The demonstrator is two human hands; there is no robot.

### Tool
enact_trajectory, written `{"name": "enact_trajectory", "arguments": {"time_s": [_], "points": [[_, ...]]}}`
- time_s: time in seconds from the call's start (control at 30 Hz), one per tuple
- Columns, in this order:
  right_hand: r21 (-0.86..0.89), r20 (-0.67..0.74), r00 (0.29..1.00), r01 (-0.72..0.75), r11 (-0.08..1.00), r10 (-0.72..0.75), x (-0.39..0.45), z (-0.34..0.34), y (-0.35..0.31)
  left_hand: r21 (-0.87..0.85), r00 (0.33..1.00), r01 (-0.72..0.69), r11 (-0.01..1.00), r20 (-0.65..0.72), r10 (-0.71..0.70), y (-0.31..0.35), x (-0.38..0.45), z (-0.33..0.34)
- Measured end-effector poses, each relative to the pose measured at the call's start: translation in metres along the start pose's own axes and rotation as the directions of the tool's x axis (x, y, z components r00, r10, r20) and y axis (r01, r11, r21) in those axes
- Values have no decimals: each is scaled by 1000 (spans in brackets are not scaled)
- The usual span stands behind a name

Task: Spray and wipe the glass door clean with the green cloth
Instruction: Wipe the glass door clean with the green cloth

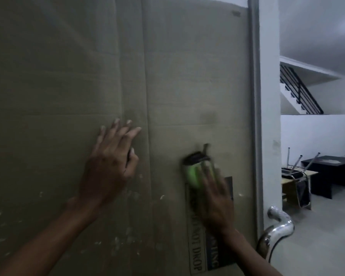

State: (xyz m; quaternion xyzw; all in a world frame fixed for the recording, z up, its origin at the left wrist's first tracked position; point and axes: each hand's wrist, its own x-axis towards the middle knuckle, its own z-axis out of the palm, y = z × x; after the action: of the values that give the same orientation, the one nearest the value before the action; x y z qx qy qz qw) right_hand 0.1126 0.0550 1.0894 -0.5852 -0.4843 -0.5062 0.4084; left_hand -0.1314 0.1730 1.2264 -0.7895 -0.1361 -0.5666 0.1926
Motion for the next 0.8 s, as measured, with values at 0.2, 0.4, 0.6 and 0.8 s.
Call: {"name": "enact_trajectory", "arguments": {"time_s": [0.2, 0.4, 0.6, 0.8], "points": [[82, -9, 934, -355, 931, 357, -2, 26, -60, -32, 995, 100, 994, 10, -100, -17, -44, -22], [52, 174, 906, 383, 922, -387, 20, 18, -58, -45, 987, 163, 986, 2, -163, -23, -74, -28], [106, 11, 989, -148, 983, 148, 45, 31, -115, -78, 962, 270, 960, -28, -273, -26, -91, -35], [84, 192, 736, 646, 758, -649, 22, 44, -117, -68, 972, 237, 969, 27, -235, -18, -116, -44]]}}
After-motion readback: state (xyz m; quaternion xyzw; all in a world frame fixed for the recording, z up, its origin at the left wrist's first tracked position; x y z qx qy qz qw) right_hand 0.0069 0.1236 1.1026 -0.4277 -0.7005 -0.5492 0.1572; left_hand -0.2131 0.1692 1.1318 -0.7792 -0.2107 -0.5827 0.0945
